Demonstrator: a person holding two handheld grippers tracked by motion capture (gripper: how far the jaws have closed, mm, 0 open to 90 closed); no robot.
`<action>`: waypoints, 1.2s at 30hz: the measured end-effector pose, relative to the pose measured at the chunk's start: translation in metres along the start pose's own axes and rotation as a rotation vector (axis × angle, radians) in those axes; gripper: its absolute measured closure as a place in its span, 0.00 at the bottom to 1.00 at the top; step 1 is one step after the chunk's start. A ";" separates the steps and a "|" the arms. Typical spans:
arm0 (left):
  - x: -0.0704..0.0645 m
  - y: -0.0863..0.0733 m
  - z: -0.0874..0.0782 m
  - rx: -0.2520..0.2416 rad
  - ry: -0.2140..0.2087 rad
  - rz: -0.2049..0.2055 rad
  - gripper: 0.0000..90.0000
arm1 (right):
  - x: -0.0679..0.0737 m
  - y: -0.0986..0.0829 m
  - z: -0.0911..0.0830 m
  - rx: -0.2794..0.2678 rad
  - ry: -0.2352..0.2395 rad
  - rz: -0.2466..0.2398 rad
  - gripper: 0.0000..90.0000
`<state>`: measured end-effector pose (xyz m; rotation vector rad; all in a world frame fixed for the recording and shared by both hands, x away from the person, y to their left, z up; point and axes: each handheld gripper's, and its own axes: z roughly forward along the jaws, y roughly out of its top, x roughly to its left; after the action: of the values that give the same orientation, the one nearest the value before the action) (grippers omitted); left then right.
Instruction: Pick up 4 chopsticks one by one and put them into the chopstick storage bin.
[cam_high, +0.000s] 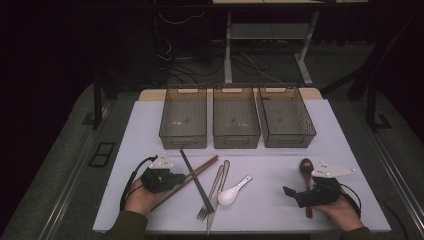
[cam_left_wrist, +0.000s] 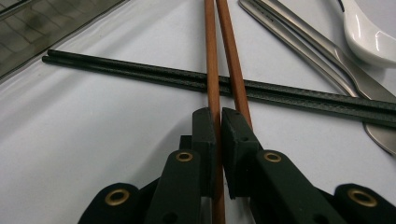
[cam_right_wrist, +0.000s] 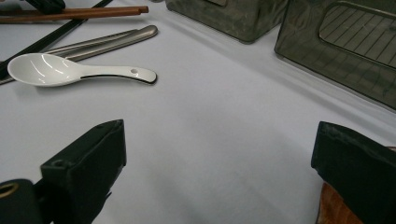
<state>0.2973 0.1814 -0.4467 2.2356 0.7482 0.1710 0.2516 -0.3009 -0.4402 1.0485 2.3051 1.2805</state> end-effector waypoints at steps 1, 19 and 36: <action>0.000 0.000 0.000 -0.001 0.001 0.001 0.92 | 0.000 0.000 0.000 -0.001 0.001 0.001 0.03; -0.002 0.005 -0.006 -0.047 0.016 0.006 0.93 | 0.005 0.000 0.007 0.005 0.033 0.015 0.03; -0.006 0.011 -0.017 -0.088 0.010 0.020 0.93 | 0.004 -0.001 0.006 0.001 0.032 0.019 0.03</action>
<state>0.2921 0.1823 -0.4264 2.1607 0.7109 0.2209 0.2518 -0.2942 -0.4437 1.0604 2.3249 1.3122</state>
